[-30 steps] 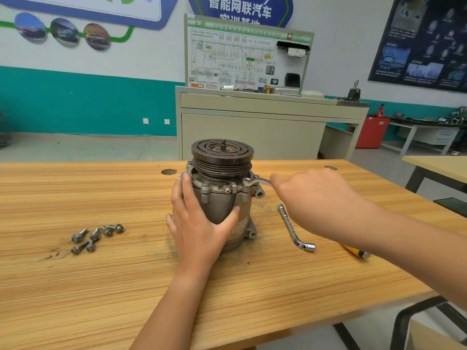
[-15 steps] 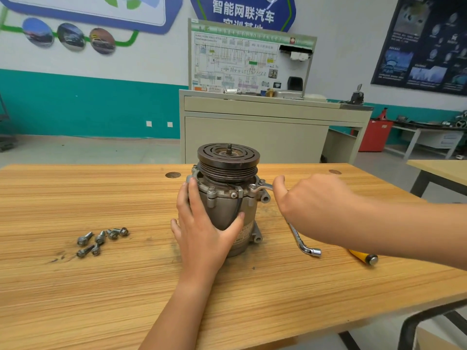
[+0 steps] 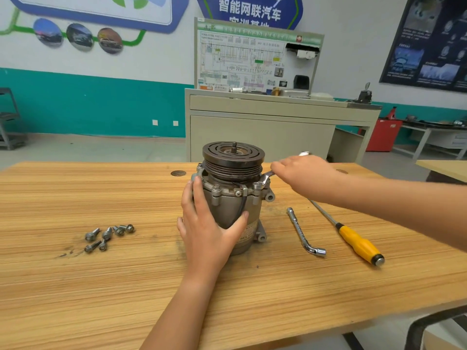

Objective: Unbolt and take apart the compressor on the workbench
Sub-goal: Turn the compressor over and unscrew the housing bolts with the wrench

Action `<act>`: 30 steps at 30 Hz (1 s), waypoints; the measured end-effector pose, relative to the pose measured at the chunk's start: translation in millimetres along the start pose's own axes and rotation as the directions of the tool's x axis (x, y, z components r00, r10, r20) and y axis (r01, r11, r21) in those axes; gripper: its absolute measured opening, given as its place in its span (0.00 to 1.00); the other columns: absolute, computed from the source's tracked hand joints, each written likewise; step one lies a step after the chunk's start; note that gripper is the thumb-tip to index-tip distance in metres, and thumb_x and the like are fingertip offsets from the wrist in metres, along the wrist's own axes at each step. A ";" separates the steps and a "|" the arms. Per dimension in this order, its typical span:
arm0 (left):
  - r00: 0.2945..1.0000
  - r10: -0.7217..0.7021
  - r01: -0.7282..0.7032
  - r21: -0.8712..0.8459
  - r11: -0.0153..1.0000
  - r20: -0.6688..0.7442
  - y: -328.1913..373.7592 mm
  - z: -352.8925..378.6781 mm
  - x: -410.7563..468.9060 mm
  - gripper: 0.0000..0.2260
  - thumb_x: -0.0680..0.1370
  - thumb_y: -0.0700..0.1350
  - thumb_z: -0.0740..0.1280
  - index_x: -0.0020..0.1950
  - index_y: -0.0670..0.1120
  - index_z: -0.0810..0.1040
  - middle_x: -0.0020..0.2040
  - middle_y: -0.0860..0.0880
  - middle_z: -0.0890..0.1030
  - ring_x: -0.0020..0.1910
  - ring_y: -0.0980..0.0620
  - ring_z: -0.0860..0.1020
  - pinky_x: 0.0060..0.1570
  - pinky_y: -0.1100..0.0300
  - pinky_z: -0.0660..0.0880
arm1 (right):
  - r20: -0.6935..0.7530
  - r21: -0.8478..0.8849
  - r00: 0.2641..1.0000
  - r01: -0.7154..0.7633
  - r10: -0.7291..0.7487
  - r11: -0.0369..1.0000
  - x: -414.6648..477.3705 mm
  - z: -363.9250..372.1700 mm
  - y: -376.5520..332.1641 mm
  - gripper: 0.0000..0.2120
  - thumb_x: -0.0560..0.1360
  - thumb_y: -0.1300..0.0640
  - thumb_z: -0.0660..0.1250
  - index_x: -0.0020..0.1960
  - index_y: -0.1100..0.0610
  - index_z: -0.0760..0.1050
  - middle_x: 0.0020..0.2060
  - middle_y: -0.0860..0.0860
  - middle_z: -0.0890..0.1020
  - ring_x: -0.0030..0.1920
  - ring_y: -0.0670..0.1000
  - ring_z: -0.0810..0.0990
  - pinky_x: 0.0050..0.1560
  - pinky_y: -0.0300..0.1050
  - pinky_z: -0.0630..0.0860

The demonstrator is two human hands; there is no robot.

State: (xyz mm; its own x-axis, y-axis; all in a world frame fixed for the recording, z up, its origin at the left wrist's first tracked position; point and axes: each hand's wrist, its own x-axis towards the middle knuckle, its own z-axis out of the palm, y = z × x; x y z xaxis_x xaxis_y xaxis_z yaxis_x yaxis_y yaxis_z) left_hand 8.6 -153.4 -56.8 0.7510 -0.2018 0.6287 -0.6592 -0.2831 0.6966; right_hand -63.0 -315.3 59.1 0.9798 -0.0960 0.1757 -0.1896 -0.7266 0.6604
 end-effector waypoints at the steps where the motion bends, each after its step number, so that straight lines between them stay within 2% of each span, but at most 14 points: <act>1: 1.000 0.004 -0.004 -0.002 1.000 0.000 -0.2 -0.1 0.1 0.47 0.66 0.57 0.74 0.77 0.46 0.51 0.75 0.47 0.56 0.74 0.50 0.57 0.67 0.36 0.58 | -0.050 0.059 0.999 -0.001 0.004 0.998 6.0 8.3 -3.9 0.17 0.76 0.68 0.58 0.63 0.59 0.63 0.55 0.54 0.76 0.53 0.54 0.76 0.48 0.45 0.76; 3: 1.000 0.008 -0.008 -0.006 1.000 -0.002 -1.0 -0.4 0.0 0.47 0.66 0.57 0.74 0.77 0.46 0.52 0.75 0.47 0.57 0.73 0.50 0.57 0.67 0.39 0.58 | -0.124 0.142 0.992 0.006 0.012 0.990 13.0 18.5 -7.5 0.17 0.78 0.66 0.57 0.66 0.59 0.63 0.60 0.54 0.74 0.59 0.52 0.73 0.55 0.44 0.74; 5: 1.000 0.012 -0.012 -0.009 1.000 -0.006 -1.2 -0.2 0.7 0.48 0.66 0.56 0.75 0.77 0.46 0.52 0.75 0.47 0.57 0.73 0.50 0.57 0.67 0.42 0.58 | -0.160 0.161 0.986 -0.017 0.043 0.987 10.4 17.3 -4.3 0.16 0.78 0.66 0.56 0.66 0.60 0.65 0.58 0.55 0.76 0.58 0.53 0.74 0.54 0.46 0.74; 6: 1.000 0.015 -0.015 -0.009 1.000 -0.006 -1.3 -0.2 1.0 0.48 0.66 0.56 0.75 0.77 0.46 0.52 0.75 0.46 0.57 0.73 0.50 0.57 0.67 0.42 0.58 | -0.200 0.185 0.978 -0.029 0.067 0.982 4.7 14.3 -2.1 0.14 0.78 0.66 0.56 0.64 0.62 0.67 0.54 0.56 0.78 0.54 0.55 0.77 0.50 0.48 0.76; 8: 1.000 0.021 -0.021 -0.010 1.000 -0.004 -2.7 -0.1 1.0 0.48 0.66 0.55 0.75 0.77 0.46 0.51 0.75 0.46 0.57 0.73 0.50 0.57 0.67 0.44 0.58 | -0.346 0.316 0.927 -0.030 0.145 0.948 -14.2 4.8 0.2 0.08 0.78 0.66 0.58 0.56 0.66 0.71 0.37 0.57 0.78 0.36 0.58 0.78 0.30 0.50 0.74; 9: 1.000 0.022 -0.022 -0.012 1.000 -0.005 -3.1 -0.1 0.9 0.48 0.66 0.55 0.75 0.77 0.46 0.51 0.75 0.46 0.57 0.73 0.50 0.57 0.67 0.44 0.58 | -0.414 0.381 0.888 -0.033 0.202 0.924 -26.4 -2.3 -0.2 0.06 0.78 0.65 0.59 0.52 0.66 0.72 0.29 0.54 0.74 0.25 0.55 0.73 0.21 0.45 0.67; 10: 1.000 0.023 -0.023 -0.013 1.000 -0.007 -3.3 0.0 1.0 0.48 0.66 0.55 0.75 0.77 0.46 0.51 0.75 0.46 0.57 0.73 0.50 0.57 0.67 0.44 0.59 | -0.458 0.419 0.851 -0.047 0.256 0.907 -38.5 -9.9 -1.0 0.04 0.77 0.64 0.60 0.49 0.65 0.71 0.25 0.50 0.69 0.19 0.49 0.66 0.18 0.37 0.59; 12: 1.000 0.022 -0.022 -0.014 1.000 -0.012 -3.5 0.7 1.2 0.48 0.66 0.55 0.76 0.77 0.46 0.52 0.75 0.46 0.57 0.73 0.50 0.57 0.67 0.44 0.58 | -0.376 0.397 0.880 -0.129 0.290 0.909 -57.6 -18.0 -3.3 0.02 0.78 0.60 0.60 0.47 0.59 0.68 0.22 0.44 0.62 0.19 0.43 0.58 0.21 0.34 0.51; 14: 1.000 0.020 -0.020 -0.011 1.000 -0.016 -3.8 1.3 1.3 0.48 0.66 0.54 0.76 0.77 0.46 0.52 0.75 0.46 0.58 0.73 0.50 0.57 0.67 0.44 0.58 | -0.118 0.299 0.951 -0.241 0.287 0.923 -67.2 -14.9 -5.5 0.04 0.79 0.58 0.56 0.46 0.53 0.61 0.24 0.46 0.65 0.23 0.45 0.62 0.22 0.39 0.52; 17: 1.000 0.023 -0.023 -0.008 1.000 -0.021 -5.0 2.1 1.2 0.48 0.65 0.55 0.76 0.77 0.46 0.52 0.74 0.46 0.58 0.72 0.50 0.58 0.66 0.44 0.59 | 0.073 0.242 0.954 -0.301 0.292 0.922 -69.8 -11.6 -8.9 0.05 0.79 0.60 0.55 0.53 0.53 0.61 0.28 0.47 0.68 0.27 0.47 0.66 0.23 0.41 0.55; 21: 0.999 0.027 -0.027 -0.007 1.000 -0.027 -7.0 3.6 1.4 0.48 0.65 0.55 0.75 0.77 0.46 0.52 0.74 0.45 0.58 0.72 0.49 0.58 0.65 0.45 0.59 | 0.153 0.202 0.950 -0.300 0.272 0.932 -59.6 -20.7 -16.9 0.14 0.76 0.66 0.54 0.60 0.56 0.62 0.28 0.48 0.66 0.27 0.47 0.63 0.24 0.41 0.56; 24: 0.999 0.030 -0.031 -0.009 0.999 -0.034 -7.6 4.4 1.4 0.48 0.65 0.55 0.76 0.77 0.46 0.52 0.74 0.45 0.59 0.72 0.50 0.58 0.65 0.46 0.60 | 0.188 0.082 0.957 -0.239 0.220 0.968 -50.6 -36.4 -23.7 0.16 0.75 0.69 0.54 0.62 0.61 0.64 0.28 0.50 0.63 0.26 0.48 0.61 0.22 0.41 0.57; 27: 0.999 0.029 -0.030 -0.017 0.999 -0.037 -7.7 4.6 1.4 0.48 0.65 0.54 0.76 0.77 0.46 0.52 0.74 0.45 0.59 0.72 0.50 0.58 0.65 0.46 0.59 | 0.242 0.010 0.954 -0.183 0.175 0.983 -43.1 -50.6 -26.7 0.14 0.75 0.69 0.57 0.61 0.63 0.67 0.29 0.51 0.60 0.26 0.50 0.59 0.22 0.41 0.58; 30: 0.999 0.031 -0.032 -0.019 0.999 -0.029 -9.3 5.0 1.3 0.48 0.65 0.56 0.75 0.77 0.47 0.51 0.74 0.46 0.58 0.72 0.50 0.58 0.66 0.46 0.59 | 0.227 -0.019 0.964 -0.136 0.137 0.991 -42.7 -43.4 -19.7 0.07 0.77 0.66 0.56 0.54 0.59 0.67 0.29 0.49 0.63 0.26 0.48 0.62 0.22 0.40 0.59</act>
State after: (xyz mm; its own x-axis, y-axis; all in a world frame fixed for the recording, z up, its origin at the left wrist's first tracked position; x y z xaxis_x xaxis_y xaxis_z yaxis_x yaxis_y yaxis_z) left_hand 15.9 -155.7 -64.2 0.7286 -0.1836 0.6599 -0.6834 -0.2591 0.6825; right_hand -103.8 -267.3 70.3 0.9333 -0.3467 0.0936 -0.3223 -0.6937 0.6441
